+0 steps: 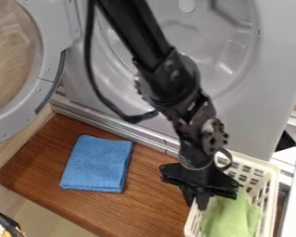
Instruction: Lay the laundry basket on top of the blue towel
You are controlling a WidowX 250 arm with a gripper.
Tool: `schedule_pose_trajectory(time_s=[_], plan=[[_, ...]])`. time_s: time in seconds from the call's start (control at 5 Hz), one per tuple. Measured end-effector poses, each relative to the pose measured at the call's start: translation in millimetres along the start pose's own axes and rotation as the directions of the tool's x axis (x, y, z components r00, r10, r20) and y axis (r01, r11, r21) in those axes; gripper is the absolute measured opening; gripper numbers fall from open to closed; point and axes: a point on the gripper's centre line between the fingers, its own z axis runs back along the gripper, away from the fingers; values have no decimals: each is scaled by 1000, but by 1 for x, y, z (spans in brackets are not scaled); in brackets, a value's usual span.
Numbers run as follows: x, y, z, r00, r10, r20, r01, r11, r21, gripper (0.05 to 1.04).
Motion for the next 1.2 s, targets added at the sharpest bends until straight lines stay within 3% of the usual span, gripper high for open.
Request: schedule_pose_trajectory(time_s=[0.2,0.4,0.8,1.2], plan=[[1,3,-1,1000,4,15,-5,1000,14,102],[0,0,5,1000,10,16,-10,1000,-18,102],[6,13,39,998,38,48,-31,988,-152,91],[10,74,62,991,131,42,-124,981,-148,91]])
